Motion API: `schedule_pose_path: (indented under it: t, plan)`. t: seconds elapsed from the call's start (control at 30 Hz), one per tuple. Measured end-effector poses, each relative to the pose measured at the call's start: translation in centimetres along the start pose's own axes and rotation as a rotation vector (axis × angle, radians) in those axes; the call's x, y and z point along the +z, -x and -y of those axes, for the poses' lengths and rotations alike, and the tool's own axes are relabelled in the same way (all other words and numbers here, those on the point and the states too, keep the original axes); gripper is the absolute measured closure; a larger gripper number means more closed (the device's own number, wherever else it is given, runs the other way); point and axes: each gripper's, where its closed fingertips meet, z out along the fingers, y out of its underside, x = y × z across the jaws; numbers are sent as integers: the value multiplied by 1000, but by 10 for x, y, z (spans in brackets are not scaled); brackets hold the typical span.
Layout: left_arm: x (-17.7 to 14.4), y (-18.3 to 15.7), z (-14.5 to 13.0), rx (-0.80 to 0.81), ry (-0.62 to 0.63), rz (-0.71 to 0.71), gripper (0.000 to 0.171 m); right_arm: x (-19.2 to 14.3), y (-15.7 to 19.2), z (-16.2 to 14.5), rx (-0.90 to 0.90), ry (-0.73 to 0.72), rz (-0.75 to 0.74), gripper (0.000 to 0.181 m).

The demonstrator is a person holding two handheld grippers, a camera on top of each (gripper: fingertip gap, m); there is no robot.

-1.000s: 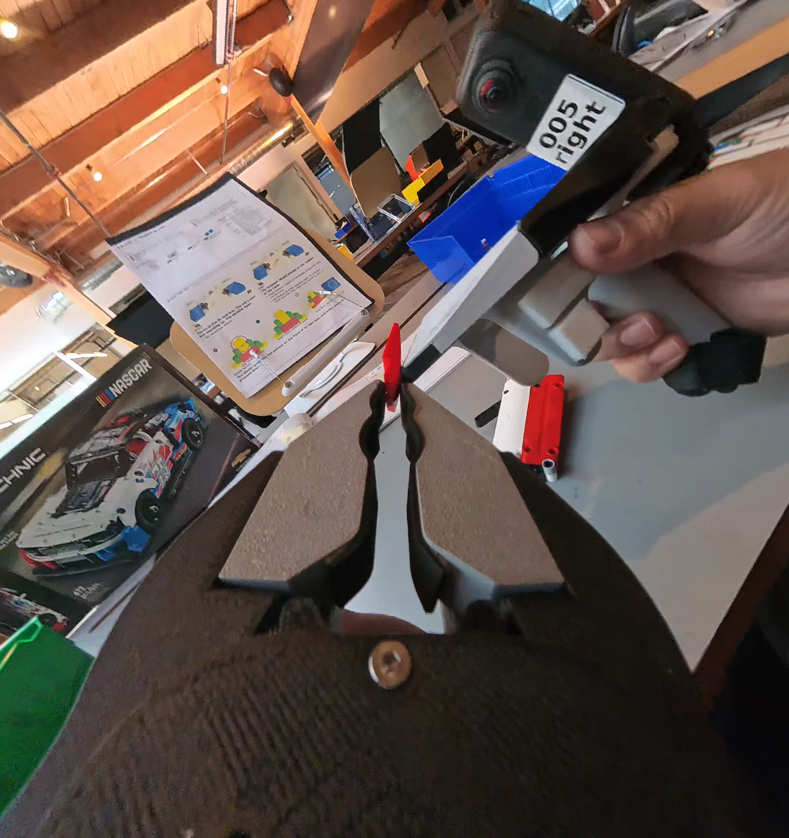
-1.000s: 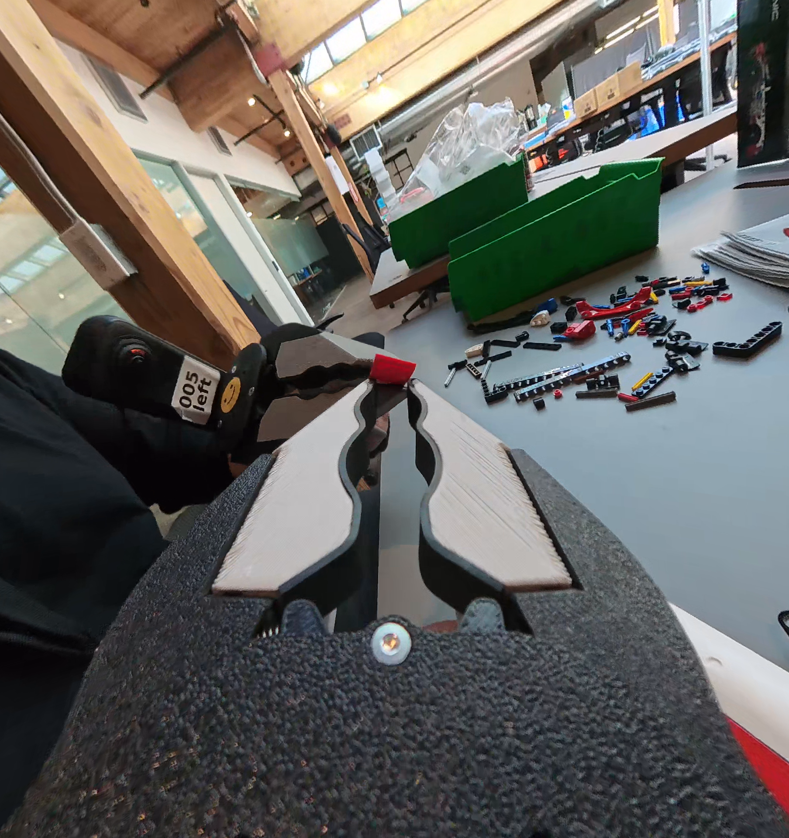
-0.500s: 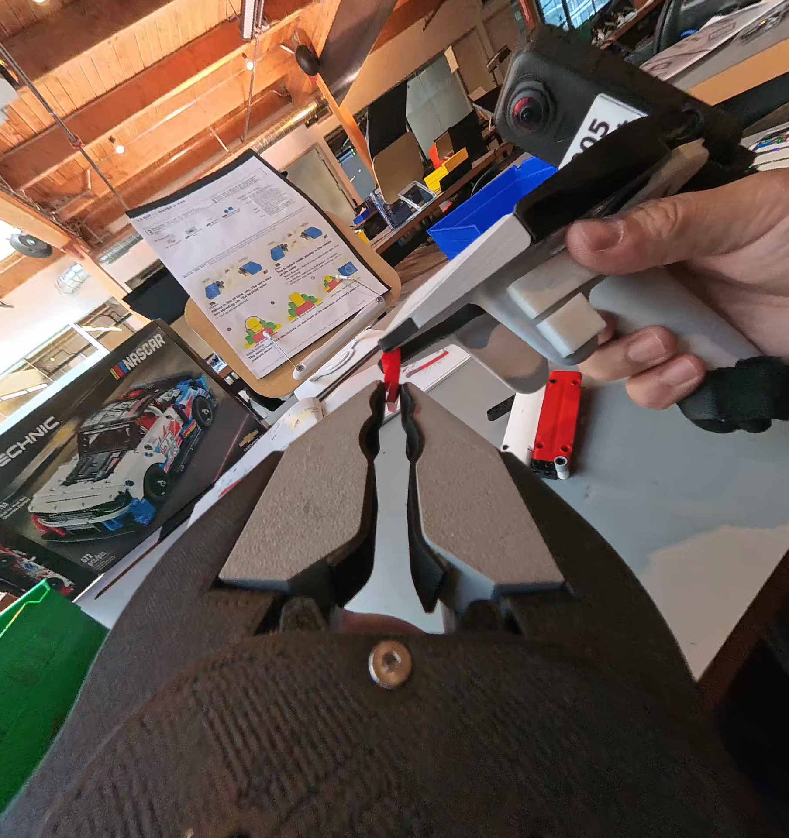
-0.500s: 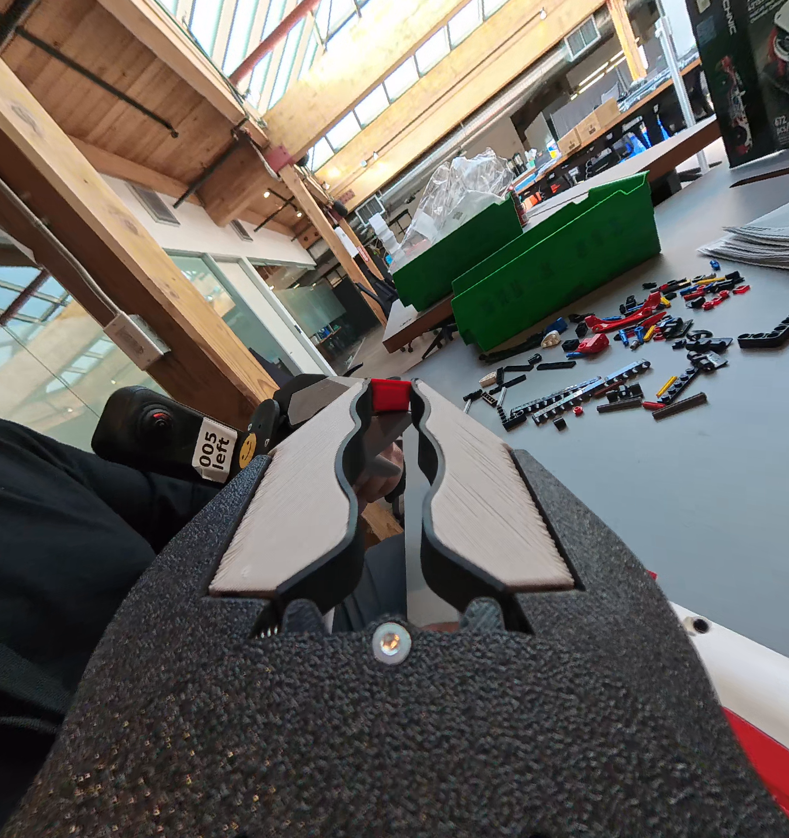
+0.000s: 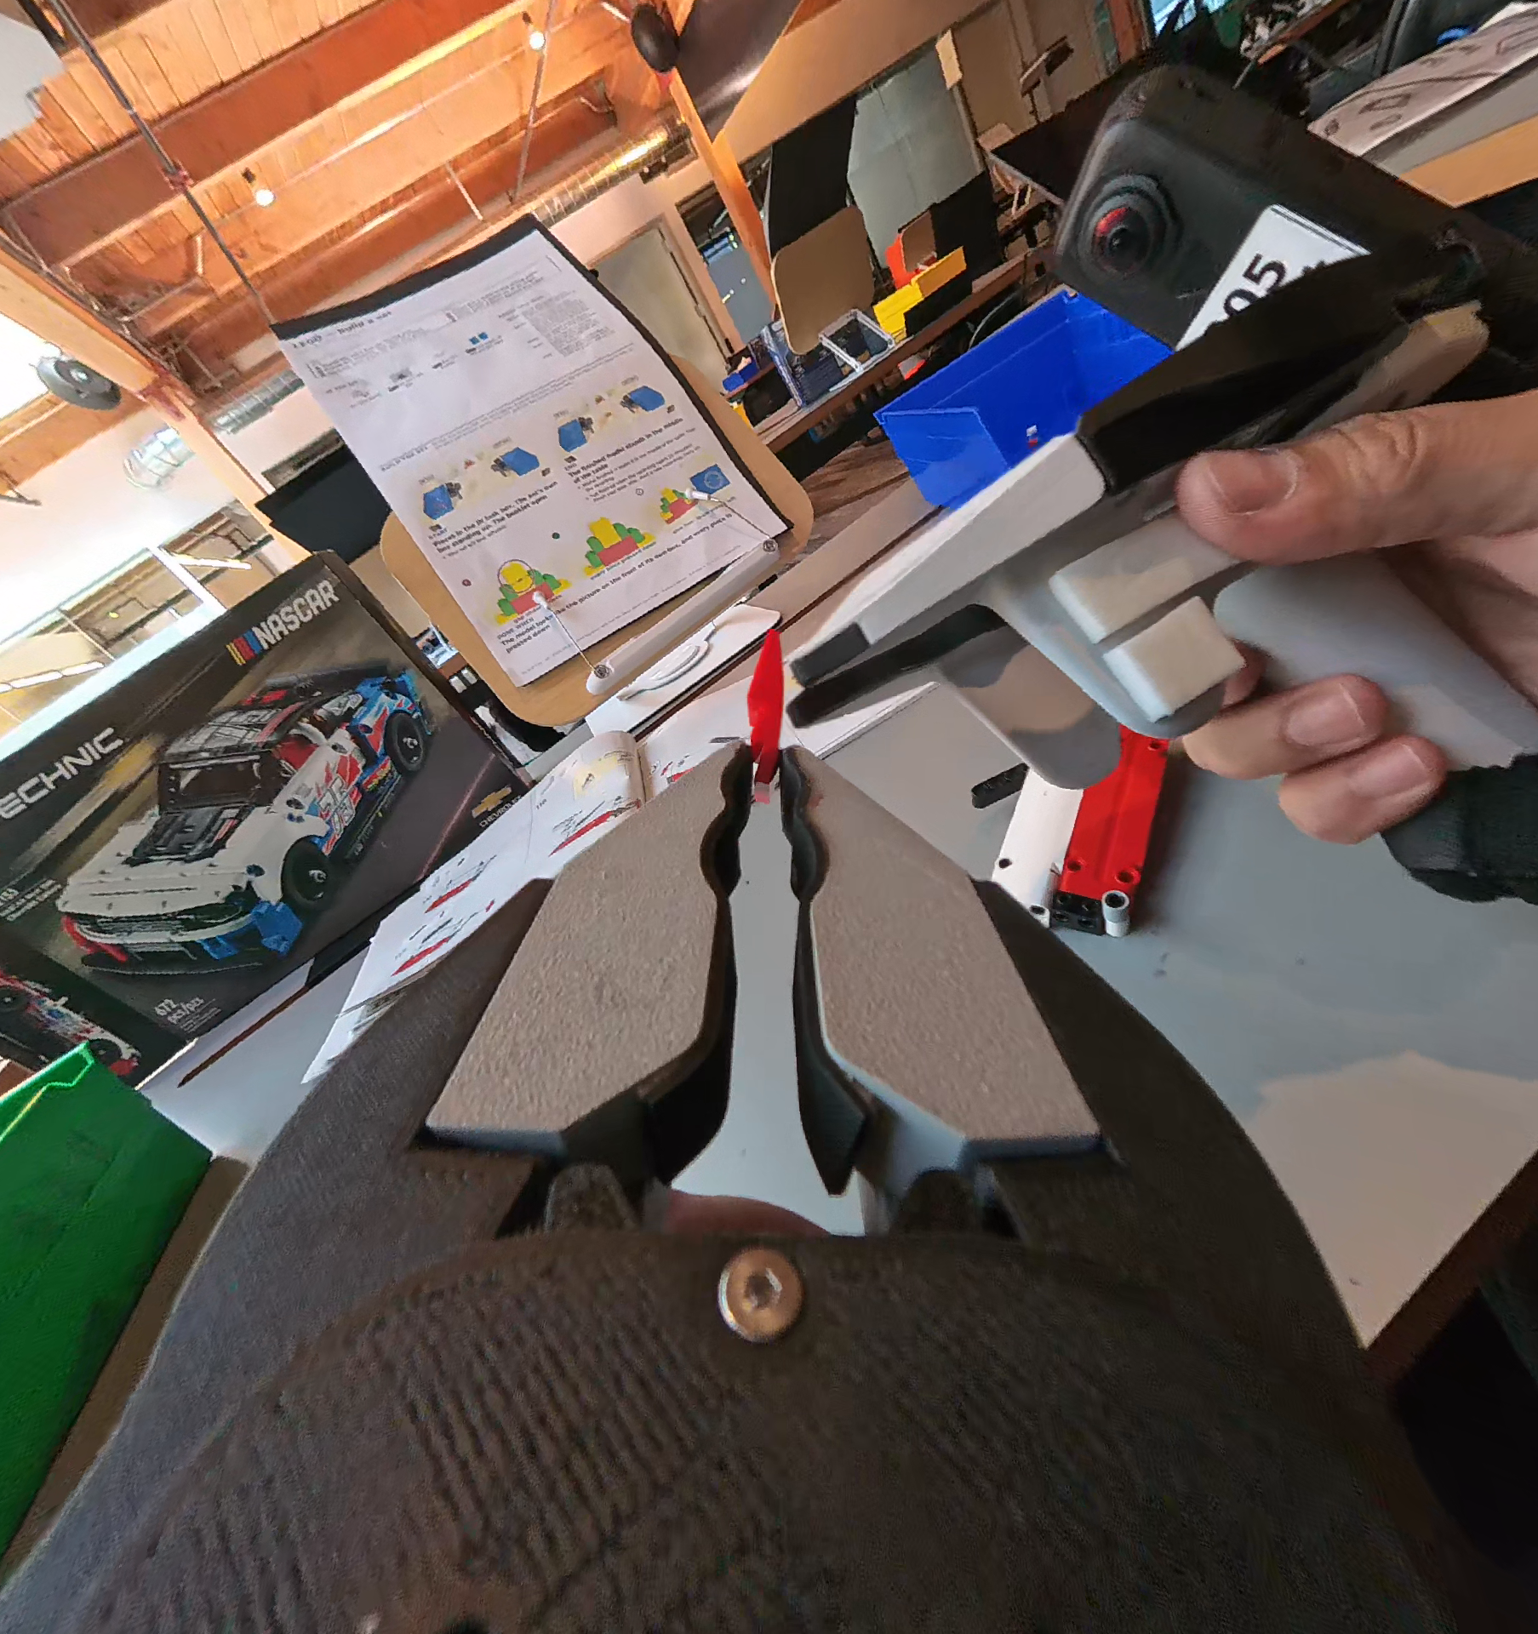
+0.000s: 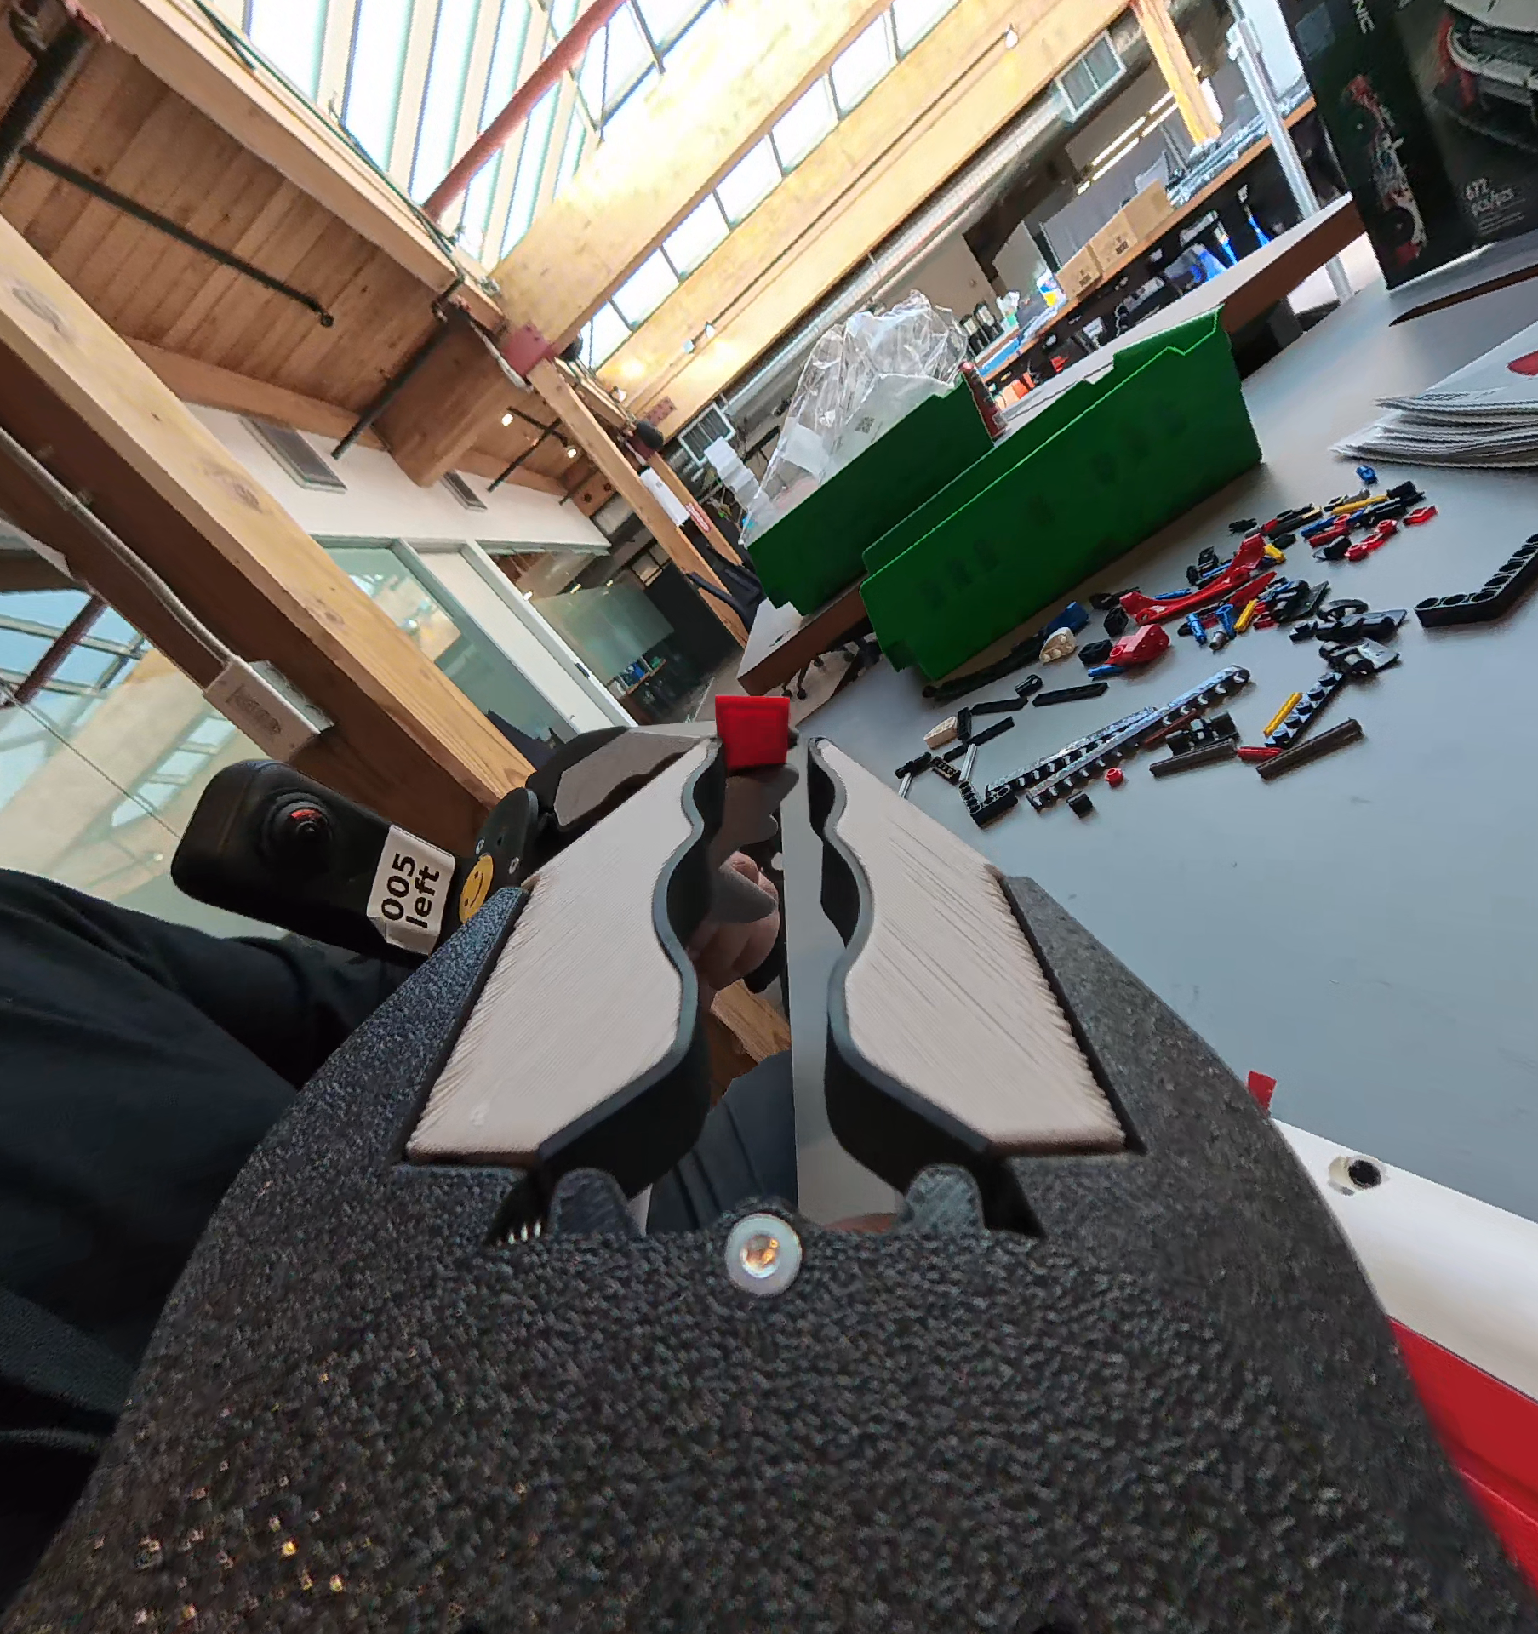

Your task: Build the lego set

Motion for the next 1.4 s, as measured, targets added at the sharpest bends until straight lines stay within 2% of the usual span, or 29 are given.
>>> schedule_pose_path:
  t: [0.4, 0.6, 0.7, 0.77, 0.87, 0.97, 1.0, 1.17, 1.4]
  plan:
    - [1, -8, -1, -12, 5, -21, 168, 4, 2, -2, -8, 2, -1, 167]
    - [1, -13, -2, -85, 8, -65, 168, 1, 0, -4, -33, 26, -19, 167]
    - [0, -17, -4, -130, 17, -119, 161, -2, -3, -3, -41, 28, -40, 167]
    - [-1, -18, -7, -143, 35, -171, 144, -6, -6, -2, -46, 33, -49, 167]
    - [-2, -9, -27, -149, 125, -232, 133, -13, -12, -7, -71, 76, -83, 167]
    - [-14, -22, -59, -207, 285, -470, 126, -19, -21, -22, -89, 189, -113, 167]
    - [-18, -21, -70, -220, 332, -509, 125, -20, -24, -28, -100, 235, -127, 167]
    - [-32, -24, -96, -278, 423, -648, 125, -26, -37, -55, -216, 472, -204, 167]
    - [-34, -34, -127, -179, 524, -668, 128, -24, -42, -64, -284, 573, -246, 167]
